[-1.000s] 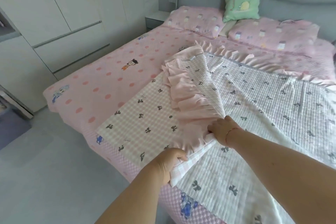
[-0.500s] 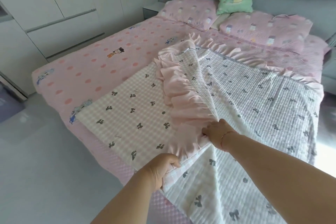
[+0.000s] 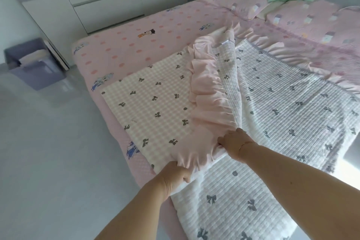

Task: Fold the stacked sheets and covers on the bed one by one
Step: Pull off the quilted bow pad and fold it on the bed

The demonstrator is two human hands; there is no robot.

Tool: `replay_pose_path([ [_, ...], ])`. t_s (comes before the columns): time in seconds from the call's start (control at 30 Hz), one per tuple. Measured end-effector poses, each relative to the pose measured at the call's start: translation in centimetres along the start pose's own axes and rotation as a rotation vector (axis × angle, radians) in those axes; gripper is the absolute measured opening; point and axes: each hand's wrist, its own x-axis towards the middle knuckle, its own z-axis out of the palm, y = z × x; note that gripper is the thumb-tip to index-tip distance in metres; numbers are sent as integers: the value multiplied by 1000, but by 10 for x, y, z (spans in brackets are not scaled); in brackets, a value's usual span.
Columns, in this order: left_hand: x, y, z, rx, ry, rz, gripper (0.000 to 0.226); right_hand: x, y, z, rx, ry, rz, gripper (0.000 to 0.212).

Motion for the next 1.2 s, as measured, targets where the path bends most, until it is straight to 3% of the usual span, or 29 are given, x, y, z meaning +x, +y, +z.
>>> replay_pose_path([
  [0.07, -15, -6, 14, 19, 19, 0, 24, -15, -1, 7, -18, -7, -23, 34],
  [0.17, -30, -14, 37, 22, 20, -1, 42, -41, 3, 14, -23, -32, -53, 32],
  [0.27, -54, -20, 65, 30, 37, 8, 27, -73, 10, 20, -19, -29, -83, 29],
  [0.4, -81, -41, 105, -16, 92, 36, 58, -120, 16, 30, -27, 19, -126, 32],
  [0.53, -109, -68, 150, 22, 119, 27, 69, -180, 21, 43, -11, 5, -192, 31],
  [0.63, -132, -84, 181, 28, 100, -23, 49, -224, 23, 56, 2, -49, -225, 32],
  [0.7, -148, -91, 200, 28, 106, -47, 10, -247, 24, 70, -4, -83, -241, 33],
  [0.77, -152, -104, 216, 20, 78, -54, 34, -266, 26, 84, -12, -115, -258, 32],
  [0.87, -158, -117, 242, 13, 109, -113, 11, -287, 30, 103, -27, -149, -288, 31],
  [0.93, -156, -126, 257, 3, 90, -134, 8, -294, 34, 116, -37, -172, -303, 30],
  [1.03, -149, -139, 278, 64, 105, -155, 28, -296, 38, 134, -68, -216, -339, 26],
  [1.1, -146, -141, 287, 95, 116, -181, 7, -295, 42, 144, -65, -246, -392, 28],
  [1.17, -142, -143, 295, 73, 96, -259, 22, -298, 48, 149, -29, -255, -426, 33],
  [1.2, -141, -142, 300, 43, 80, -272, 16, -300, 53, 150, -9, -247, -433, 35],
])
